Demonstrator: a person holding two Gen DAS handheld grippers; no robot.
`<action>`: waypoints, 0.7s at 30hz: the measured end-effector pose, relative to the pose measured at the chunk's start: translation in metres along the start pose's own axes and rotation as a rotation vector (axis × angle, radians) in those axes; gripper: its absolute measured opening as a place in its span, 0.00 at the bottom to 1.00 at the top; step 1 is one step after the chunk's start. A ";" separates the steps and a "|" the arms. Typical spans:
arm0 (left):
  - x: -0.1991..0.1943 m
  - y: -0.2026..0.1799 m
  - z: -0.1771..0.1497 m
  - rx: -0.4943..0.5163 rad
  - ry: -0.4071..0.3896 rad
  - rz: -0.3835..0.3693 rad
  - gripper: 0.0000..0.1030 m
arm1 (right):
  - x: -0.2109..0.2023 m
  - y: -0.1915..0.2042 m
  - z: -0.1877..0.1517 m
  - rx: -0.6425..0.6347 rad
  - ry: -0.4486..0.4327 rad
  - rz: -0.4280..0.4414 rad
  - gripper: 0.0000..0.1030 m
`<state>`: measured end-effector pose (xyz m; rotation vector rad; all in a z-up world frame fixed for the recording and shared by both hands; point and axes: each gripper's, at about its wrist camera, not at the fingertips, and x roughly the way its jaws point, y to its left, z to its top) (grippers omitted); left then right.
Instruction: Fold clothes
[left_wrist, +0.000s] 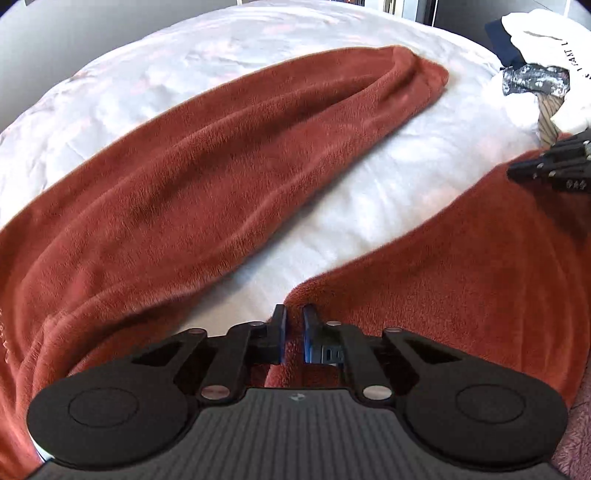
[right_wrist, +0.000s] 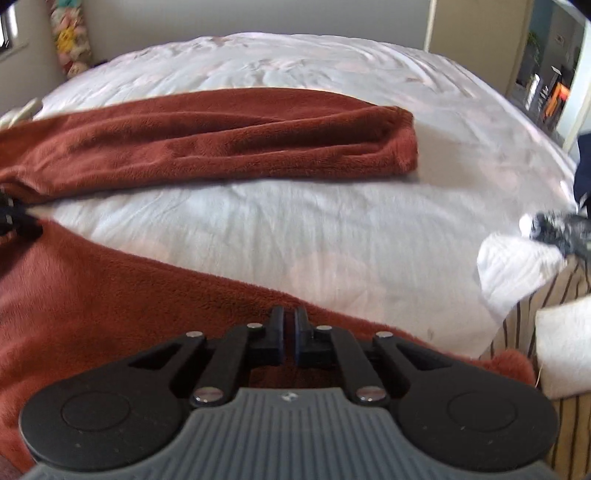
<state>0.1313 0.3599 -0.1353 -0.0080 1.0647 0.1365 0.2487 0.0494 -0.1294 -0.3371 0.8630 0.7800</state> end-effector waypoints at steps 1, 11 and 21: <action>-0.001 0.001 -0.001 -0.001 -0.002 0.001 0.13 | -0.009 -0.004 -0.002 0.024 -0.015 0.002 0.16; -0.086 0.043 -0.035 -0.037 -0.086 0.071 0.45 | -0.119 -0.064 -0.042 0.301 -0.161 -0.107 0.35; -0.190 0.138 -0.103 -0.215 -0.059 0.357 0.46 | -0.120 -0.118 -0.119 0.780 -0.113 -0.031 0.45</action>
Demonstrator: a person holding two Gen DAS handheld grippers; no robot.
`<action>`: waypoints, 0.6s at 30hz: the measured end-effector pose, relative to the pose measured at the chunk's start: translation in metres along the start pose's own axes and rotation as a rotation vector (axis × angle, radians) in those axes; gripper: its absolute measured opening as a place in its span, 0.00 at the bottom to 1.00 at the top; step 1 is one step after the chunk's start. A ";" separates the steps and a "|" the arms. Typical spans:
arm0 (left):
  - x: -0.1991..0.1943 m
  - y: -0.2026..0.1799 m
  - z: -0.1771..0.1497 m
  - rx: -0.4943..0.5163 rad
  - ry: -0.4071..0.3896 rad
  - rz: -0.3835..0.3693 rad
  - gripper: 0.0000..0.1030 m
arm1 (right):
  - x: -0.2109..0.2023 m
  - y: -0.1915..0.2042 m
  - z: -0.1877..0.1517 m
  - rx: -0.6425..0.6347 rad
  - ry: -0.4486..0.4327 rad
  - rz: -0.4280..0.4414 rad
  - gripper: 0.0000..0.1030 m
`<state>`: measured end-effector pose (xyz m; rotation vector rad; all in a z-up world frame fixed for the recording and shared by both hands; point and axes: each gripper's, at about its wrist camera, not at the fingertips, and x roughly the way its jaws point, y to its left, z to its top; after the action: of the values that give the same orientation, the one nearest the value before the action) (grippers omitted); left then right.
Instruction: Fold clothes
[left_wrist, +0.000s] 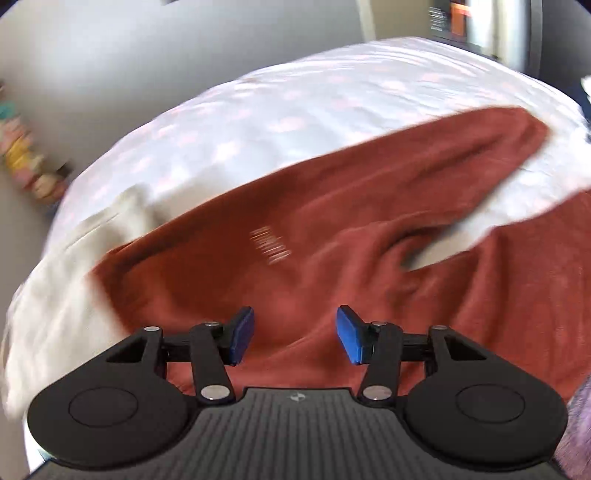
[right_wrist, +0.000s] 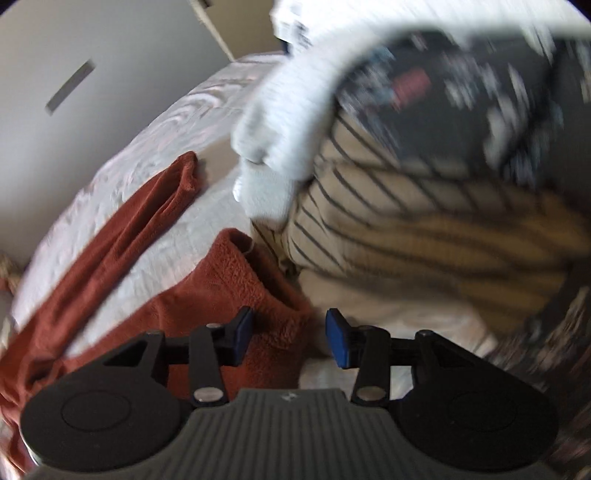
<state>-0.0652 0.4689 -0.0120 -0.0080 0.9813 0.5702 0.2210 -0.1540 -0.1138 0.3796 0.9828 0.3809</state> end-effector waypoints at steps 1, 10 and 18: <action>-0.006 0.014 -0.006 -0.036 0.002 0.018 0.47 | 0.005 -0.004 -0.002 0.039 0.012 0.004 0.44; -0.030 0.106 -0.077 -0.258 0.073 0.111 0.53 | 0.011 0.008 -0.007 0.066 -0.030 -0.183 0.14; -0.020 0.116 -0.123 -0.135 0.128 0.070 0.53 | -0.002 0.038 -0.014 -0.012 -0.064 -0.281 0.32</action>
<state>-0.2230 0.5274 -0.0374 -0.1326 1.0689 0.7065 0.2028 -0.1201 -0.1016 0.2363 0.9555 0.1192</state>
